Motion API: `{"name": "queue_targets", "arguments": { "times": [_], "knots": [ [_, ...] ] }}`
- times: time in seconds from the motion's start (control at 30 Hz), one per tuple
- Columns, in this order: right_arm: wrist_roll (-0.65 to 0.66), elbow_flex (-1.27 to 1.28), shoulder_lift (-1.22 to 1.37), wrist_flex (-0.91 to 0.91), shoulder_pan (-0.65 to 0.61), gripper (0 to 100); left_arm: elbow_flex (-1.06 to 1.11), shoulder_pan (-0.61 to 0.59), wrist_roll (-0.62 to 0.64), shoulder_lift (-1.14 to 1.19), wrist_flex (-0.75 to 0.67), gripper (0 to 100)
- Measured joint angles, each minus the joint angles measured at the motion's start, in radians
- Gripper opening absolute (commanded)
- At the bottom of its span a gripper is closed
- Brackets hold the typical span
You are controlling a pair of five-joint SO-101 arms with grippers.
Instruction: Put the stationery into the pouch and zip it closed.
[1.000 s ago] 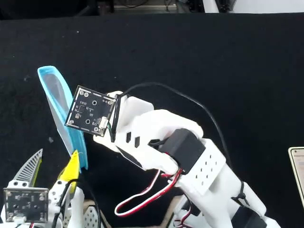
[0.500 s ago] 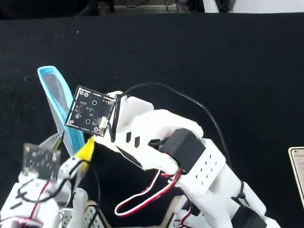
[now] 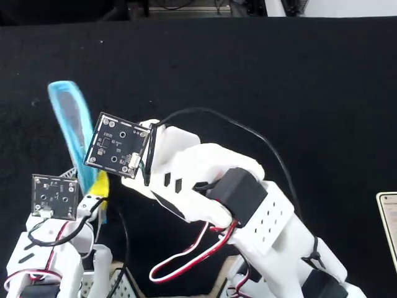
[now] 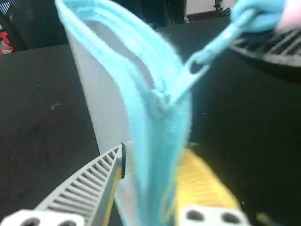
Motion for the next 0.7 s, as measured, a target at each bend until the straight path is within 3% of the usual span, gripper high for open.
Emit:
{"name": "queue_targets", "arguments": {
  "times": [0.27,0.47,0.7],
  "knots": [
    [-0.008,0.002,-0.008,0.035,0.084,1.1,0.002,0.176,-0.08,0.002,-0.002,3],
    [-0.123,0.169,-0.138,0.091,0.169,1.1,0.003,0.212,-0.166,0.003,-0.002,3],
    [-0.247,0.583,-0.443,-0.169,0.259,1.1,0.098,0.218,-0.203,0.002,-0.103,3]
  ]
}}
